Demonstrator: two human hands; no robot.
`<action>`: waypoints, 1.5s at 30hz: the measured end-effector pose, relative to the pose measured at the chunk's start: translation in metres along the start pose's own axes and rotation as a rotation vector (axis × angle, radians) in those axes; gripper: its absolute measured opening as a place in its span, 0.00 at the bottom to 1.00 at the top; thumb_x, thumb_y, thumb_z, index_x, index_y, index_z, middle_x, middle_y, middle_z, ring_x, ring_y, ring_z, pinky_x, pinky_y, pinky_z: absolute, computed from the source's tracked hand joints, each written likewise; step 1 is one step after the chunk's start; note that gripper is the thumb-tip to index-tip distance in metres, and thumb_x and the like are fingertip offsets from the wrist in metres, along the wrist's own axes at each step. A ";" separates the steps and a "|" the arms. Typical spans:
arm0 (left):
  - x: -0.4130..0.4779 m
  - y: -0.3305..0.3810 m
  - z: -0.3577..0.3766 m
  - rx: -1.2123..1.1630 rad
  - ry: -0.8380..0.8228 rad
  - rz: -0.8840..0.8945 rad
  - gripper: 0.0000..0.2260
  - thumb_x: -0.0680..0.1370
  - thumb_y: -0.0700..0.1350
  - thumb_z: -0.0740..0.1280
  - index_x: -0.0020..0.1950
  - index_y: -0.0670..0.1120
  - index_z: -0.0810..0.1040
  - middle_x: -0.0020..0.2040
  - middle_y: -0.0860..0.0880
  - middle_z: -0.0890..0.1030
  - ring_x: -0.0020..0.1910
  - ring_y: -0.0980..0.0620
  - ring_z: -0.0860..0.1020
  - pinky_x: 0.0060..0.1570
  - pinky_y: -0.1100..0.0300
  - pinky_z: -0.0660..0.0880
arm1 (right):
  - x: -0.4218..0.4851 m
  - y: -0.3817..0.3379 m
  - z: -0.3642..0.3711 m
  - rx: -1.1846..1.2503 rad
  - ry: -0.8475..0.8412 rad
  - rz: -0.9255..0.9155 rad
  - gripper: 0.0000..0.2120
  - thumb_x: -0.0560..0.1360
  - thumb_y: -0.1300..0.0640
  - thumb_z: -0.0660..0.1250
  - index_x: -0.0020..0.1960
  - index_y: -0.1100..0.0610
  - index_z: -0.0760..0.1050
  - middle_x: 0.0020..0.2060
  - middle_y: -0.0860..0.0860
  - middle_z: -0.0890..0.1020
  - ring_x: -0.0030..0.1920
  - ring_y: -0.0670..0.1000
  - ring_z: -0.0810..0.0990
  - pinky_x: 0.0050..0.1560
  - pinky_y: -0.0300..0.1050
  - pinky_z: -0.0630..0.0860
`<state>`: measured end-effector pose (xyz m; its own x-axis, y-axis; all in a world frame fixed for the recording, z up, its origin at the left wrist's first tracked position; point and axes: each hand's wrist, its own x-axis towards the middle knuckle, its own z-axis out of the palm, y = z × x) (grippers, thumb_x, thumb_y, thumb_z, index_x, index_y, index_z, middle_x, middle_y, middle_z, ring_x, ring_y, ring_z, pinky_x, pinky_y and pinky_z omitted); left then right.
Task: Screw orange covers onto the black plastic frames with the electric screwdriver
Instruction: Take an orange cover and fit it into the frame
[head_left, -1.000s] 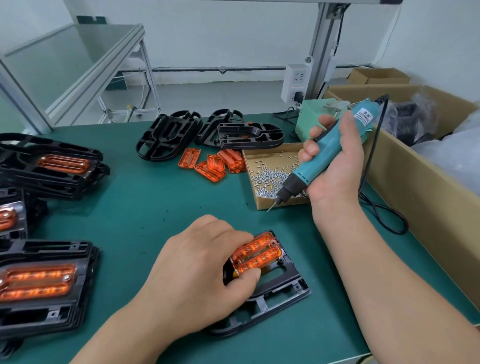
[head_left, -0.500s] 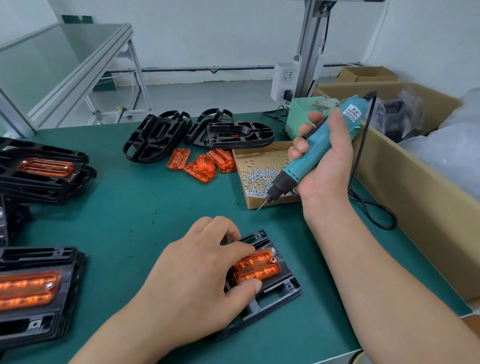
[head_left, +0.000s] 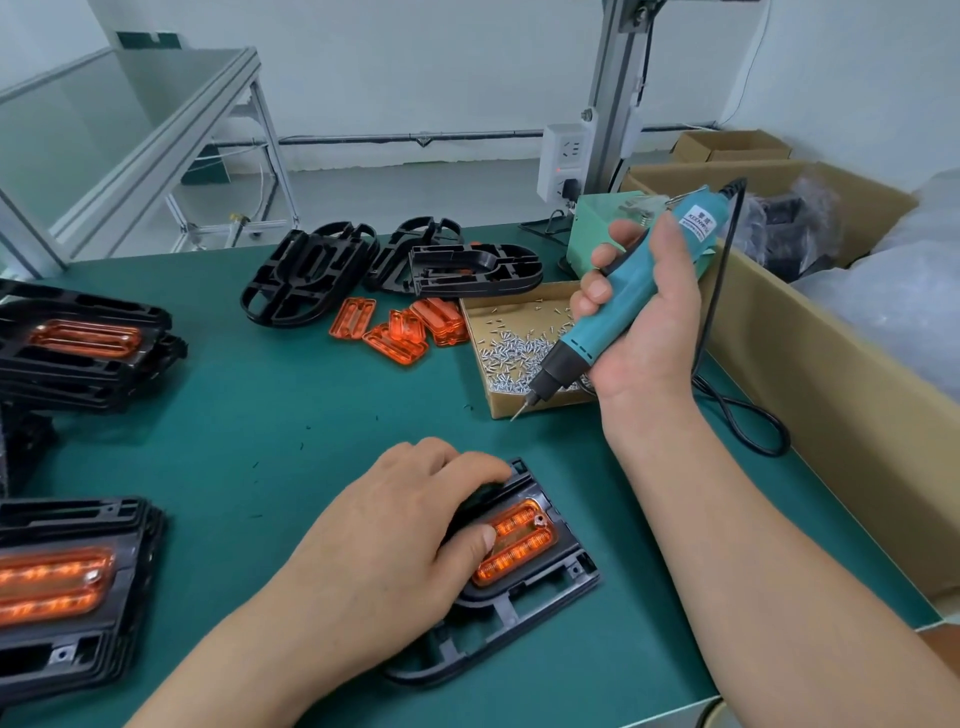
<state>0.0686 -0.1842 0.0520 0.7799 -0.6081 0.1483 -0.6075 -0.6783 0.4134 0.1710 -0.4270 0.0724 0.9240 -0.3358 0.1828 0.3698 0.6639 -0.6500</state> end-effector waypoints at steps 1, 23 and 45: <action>0.000 0.000 0.000 0.003 -0.009 0.005 0.19 0.81 0.63 0.59 0.72 0.70 0.62 0.61 0.66 0.70 0.61 0.63 0.69 0.61 0.61 0.71 | 0.000 0.000 0.000 0.001 -0.001 0.000 0.15 0.85 0.46 0.65 0.55 0.58 0.77 0.40 0.53 0.79 0.31 0.48 0.74 0.32 0.40 0.73; -0.006 0.012 -0.004 0.174 -0.214 0.084 0.32 0.73 0.75 0.56 0.77 0.72 0.64 0.83 0.59 0.54 0.75 0.57 0.58 0.74 0.55 0.62 | 0.002 -0.003 -0.003 0.037 0.044 0.007 0.14 0.84 0.46 0.66 0.53 0.57 0.78 0.39 0.52 0.79 0.30 0.47 0.73 0.32 0.39 0.72; 0.049 -0.003 -0.050 -0.050 0.191 -0.079 0.05 0.83 0.51 0.67 0.51 0.58 0.83 0.49 0.62 0.81 0.52 0.62 0.78 0.54 0.56 0.77 | 0.015 -0.016 -0.018 0.138 0.187 -0.070 0.16 0.83 0.45 0.66 0.54 0.59 0.77 0.39 0.52 0.79 0.31 0.47 0.73 0.32 0.39 0.71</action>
<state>0.1158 -0.1915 0.1030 0.8424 -0.4610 0.2791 -0.5384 -0.6970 0.4736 0.1772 -0.4546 0.0727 0.8663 -0.4938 0.0753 0.4540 0.7155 -0.5311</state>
